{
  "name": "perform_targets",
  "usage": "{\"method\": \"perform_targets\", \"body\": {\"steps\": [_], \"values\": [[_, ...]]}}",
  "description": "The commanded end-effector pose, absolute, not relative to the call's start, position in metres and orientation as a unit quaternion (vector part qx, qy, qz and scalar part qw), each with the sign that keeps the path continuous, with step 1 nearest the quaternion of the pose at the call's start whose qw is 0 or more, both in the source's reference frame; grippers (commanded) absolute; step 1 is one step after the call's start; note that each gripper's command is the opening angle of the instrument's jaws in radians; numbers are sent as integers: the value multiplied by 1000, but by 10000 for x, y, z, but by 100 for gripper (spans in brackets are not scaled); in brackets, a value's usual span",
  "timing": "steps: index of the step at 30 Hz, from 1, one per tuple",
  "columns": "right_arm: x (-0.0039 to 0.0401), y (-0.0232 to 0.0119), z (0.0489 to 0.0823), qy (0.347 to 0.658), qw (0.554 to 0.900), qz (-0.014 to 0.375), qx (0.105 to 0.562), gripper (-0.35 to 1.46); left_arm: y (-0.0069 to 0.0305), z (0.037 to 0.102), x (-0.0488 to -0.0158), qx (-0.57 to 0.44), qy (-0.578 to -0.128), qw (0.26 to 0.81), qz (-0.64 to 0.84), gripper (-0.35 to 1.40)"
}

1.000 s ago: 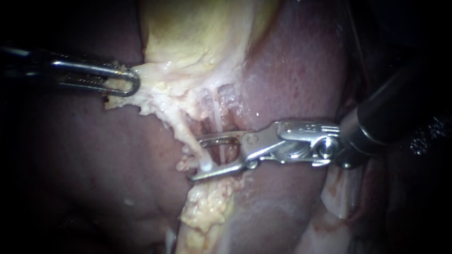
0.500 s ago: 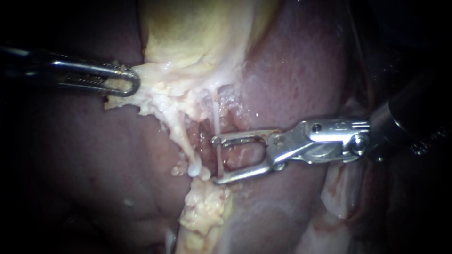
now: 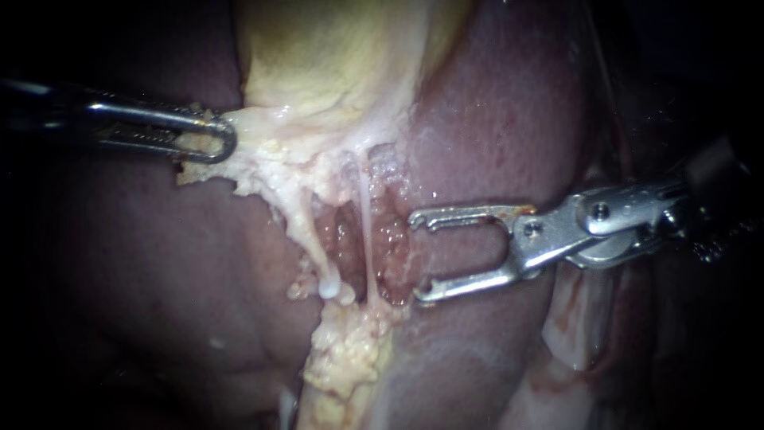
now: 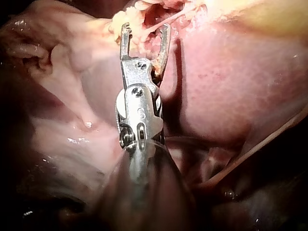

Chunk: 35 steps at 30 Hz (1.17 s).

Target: Going back second clip left tube

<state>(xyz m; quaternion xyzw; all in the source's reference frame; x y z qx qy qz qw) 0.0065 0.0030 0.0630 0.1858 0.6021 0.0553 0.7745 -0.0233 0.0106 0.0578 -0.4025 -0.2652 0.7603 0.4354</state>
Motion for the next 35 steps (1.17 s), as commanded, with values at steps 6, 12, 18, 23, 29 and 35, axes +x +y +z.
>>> {"method": "perform_targets", "body": {"steps": [6,12,18,23,29,35], "values": [[50,33,621,584,792,44,175,50,106,580,-234,-403,-264,436,761,-35],[44,33,621,583,793,43,173,50,102,593,-243,-403,-261,436,761,-35],[44,33,621,583,793,43,172,50,99,612,-264,-402,-264,432,763,-35],[44,33,621,583,793,43,172,50,98,628,-282,-401,-267,429,764,-35],[44,33,621,583,793,43,172,50,98,633,-287,-401,-269,427,765,-35],[47,29,621,583,793,43,171,50,97,632,-286,-401,-269,427,765,-35]]}}
